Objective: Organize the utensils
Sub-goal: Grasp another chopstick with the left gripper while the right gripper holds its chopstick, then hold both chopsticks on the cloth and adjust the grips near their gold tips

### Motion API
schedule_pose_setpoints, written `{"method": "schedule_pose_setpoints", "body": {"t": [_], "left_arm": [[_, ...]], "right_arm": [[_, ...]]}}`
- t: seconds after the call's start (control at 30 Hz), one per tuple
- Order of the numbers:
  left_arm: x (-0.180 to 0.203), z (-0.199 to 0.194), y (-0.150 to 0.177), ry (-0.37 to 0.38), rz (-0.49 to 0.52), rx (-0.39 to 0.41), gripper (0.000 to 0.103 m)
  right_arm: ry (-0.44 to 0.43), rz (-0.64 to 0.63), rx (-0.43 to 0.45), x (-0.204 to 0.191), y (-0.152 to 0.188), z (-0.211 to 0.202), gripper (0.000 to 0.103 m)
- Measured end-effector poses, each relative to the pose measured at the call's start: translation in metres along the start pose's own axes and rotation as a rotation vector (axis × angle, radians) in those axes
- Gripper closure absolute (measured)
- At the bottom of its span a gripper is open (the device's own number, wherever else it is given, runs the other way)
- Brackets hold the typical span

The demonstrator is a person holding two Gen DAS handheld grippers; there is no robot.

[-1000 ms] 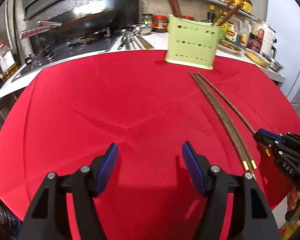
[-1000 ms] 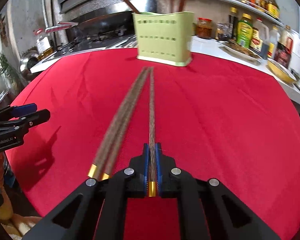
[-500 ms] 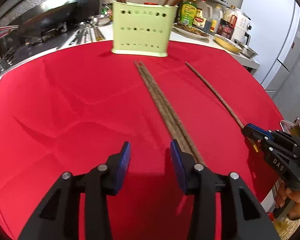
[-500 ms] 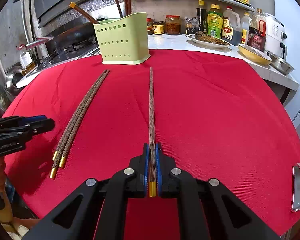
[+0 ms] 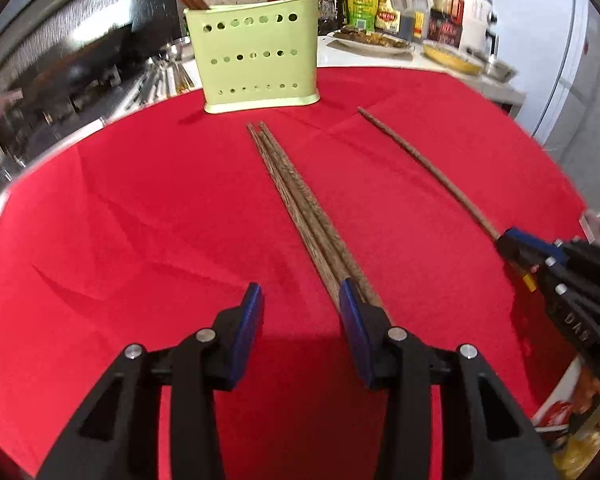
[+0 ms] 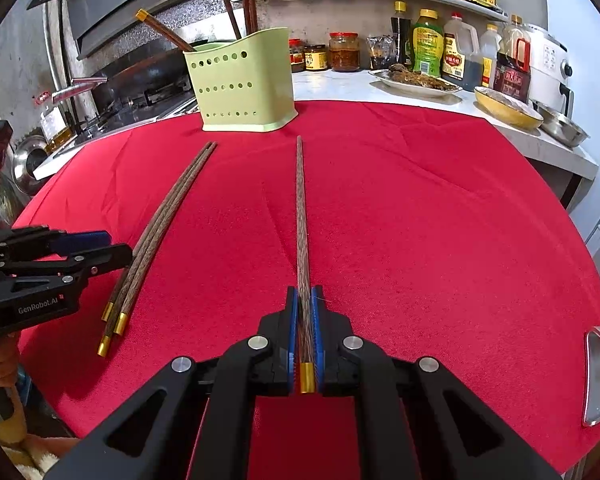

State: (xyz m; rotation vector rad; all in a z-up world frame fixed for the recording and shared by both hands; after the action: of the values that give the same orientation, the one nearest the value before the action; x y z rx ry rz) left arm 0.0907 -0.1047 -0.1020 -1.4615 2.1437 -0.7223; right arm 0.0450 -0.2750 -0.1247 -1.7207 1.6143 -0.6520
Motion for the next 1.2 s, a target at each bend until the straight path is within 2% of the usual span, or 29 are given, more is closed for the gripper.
{"method": "schedule_pose_setpoints", "body": {"t": [0.07,0.2,0.23,0.3,0.43,0.57,0.73,0.83,0.9,0.97,1.1,1.2], "left_arm": [[0.001,-0.002,0.000,0.002,0.022,-0.013,0.062],[0.002,-0.001,0.000,0.074,0.005,-0.038,0.062],[0.004,-0.001,0.000,0.059,0.017,-0.035,0.062],[-0.001,0.001,0.000,-0.020,0.026,-0.043,0.062],[-0.029,-0.005,0.002,-0.038,-0.051,-0.044,0.062],[-0.045,-0.013,0.004,0.028,-0.121,-0.015,0.062],[-0.029,-0.006,0.009,0.081,-0.085,-0.024,0.063],[-0.020,-0.004,0.012,0.080,-0.055,-0.019,0.074],[-0.016,-0.004,0.013,0.052,-0.024,-0.012,0.093],[-0.018,-0.004,0.013,0.010,-0.011,-0.006,0.095],[-0.030,-0.008,0.019,-0.029,-0.032,-0.005,0.096],[-0.042,-0.015,0.028,-0.058,-0.063,-0.002,0.096]], "right_arm": [[0.001,-0.010,-0.001,-0.003,0.000,0.000,0.095],[-0.001,-0.014,-0.002,-0.007,0.000,0.001,0.094],[0.000,-0.013,-0.003,-0.008,0.000,0.001,0.094],[0.001,-0.014,-0.001,-0.008,0.000,0.001,0.094],[0.010,-0.011,0.011,-0.006,-0.002,-0.003,0.094],[0.014,-0.006,0.018,-0.006,-0.005,-0.002,0.094],[0.005,-0.011,0.011,-0.010,-0.003,-0.001,0.094],[0.017,-0.022,0.012,-0.012,-0.001,0.000,0.092],[0.014,-0.012,0.004,-0.010,-0.001,0.003,0.091],[0.014,-0.011,0.013,-0.010,0.001,0.004,0.092],[0.025,-0.025,0.030,-0.013,0.002,0.005,0.096],[-0.017,-0.053,0.027,-0.024,0.004,0.003,0.096]]}}
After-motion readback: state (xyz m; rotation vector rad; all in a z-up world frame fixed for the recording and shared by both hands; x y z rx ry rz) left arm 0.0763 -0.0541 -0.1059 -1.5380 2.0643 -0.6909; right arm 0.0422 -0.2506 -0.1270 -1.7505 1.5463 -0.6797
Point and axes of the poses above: each gripper's, at about its wrist camera, not at the fingertips, and z roughly the way its jaws point, x to its right, y to its underside, the point moved 1 cm from there along z, roughly the way its jaws point, and after that the axes turned 6 degrees about x, right-handed, at the moved point
